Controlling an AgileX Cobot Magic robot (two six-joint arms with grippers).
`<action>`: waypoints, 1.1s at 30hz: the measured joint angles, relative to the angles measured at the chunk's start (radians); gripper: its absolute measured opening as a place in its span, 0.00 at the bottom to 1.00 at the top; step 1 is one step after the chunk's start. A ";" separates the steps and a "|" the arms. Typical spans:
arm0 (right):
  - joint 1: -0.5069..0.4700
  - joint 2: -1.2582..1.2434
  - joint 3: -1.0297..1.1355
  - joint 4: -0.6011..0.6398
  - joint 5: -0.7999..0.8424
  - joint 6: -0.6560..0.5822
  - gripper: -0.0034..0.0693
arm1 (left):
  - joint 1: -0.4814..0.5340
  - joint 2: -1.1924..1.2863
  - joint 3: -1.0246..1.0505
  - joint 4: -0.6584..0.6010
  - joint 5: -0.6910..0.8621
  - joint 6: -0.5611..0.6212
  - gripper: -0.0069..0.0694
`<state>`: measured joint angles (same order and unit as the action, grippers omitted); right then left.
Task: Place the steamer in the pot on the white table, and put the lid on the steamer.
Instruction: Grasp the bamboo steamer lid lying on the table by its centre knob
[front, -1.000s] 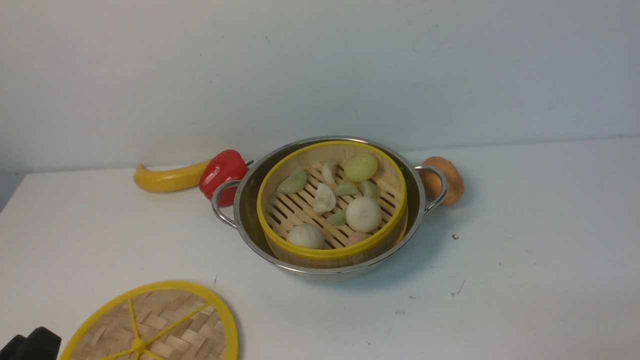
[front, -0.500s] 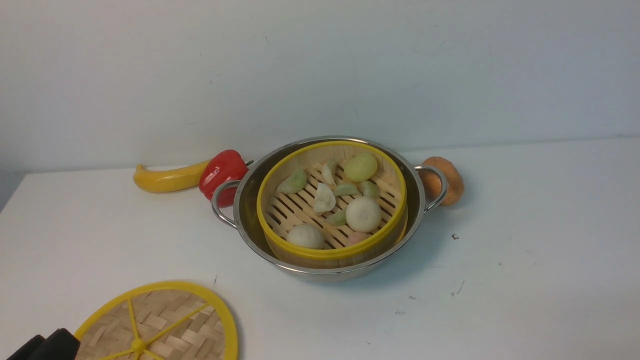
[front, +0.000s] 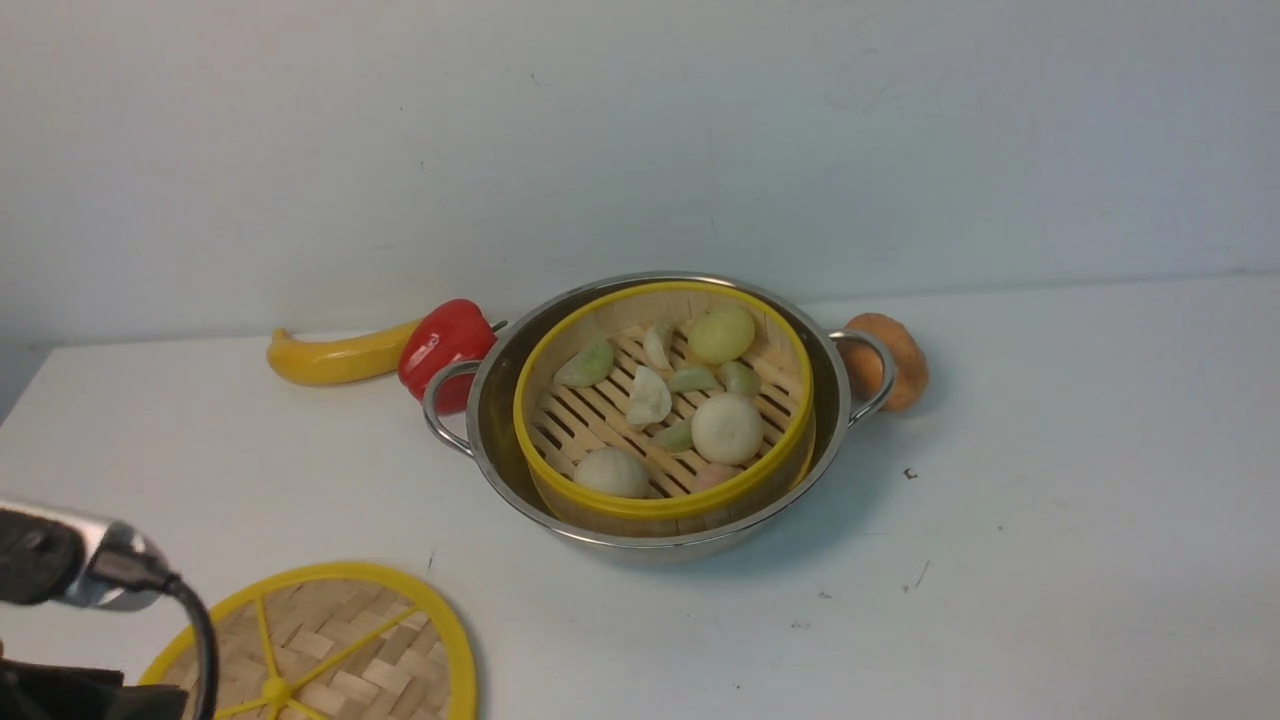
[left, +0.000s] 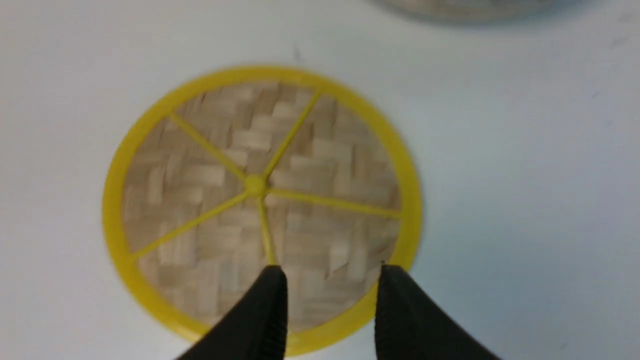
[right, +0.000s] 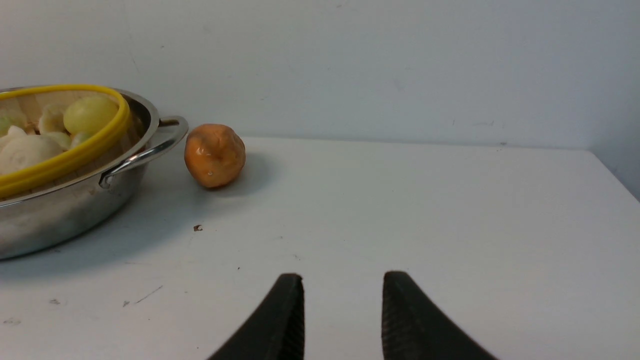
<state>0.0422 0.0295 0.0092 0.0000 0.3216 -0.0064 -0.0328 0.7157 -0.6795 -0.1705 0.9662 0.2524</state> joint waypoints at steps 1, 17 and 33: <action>0.000 0.000 0.000 0.000 0.000 -0.001 0.38 | 0.000 0.068 -0.034 0.052 0.027 -0.003 0.41; 0.000 0.000 0.000 0.000 0.000 0.000 0.38 | 0.000 0.624 -0.162 0.054 -0.023 0.065 0.59; 0.000 0.000 0.000 0.000 0.000 -0.001 0.38 | 0.000 0.784 -0.163 0.024 -0.136 -0.133 0.47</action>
<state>0.0422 0.0295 0.0092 0.0000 0.3216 -0.0075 -0.0328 1.4993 -0.8426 -0.1468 0.8299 0.1194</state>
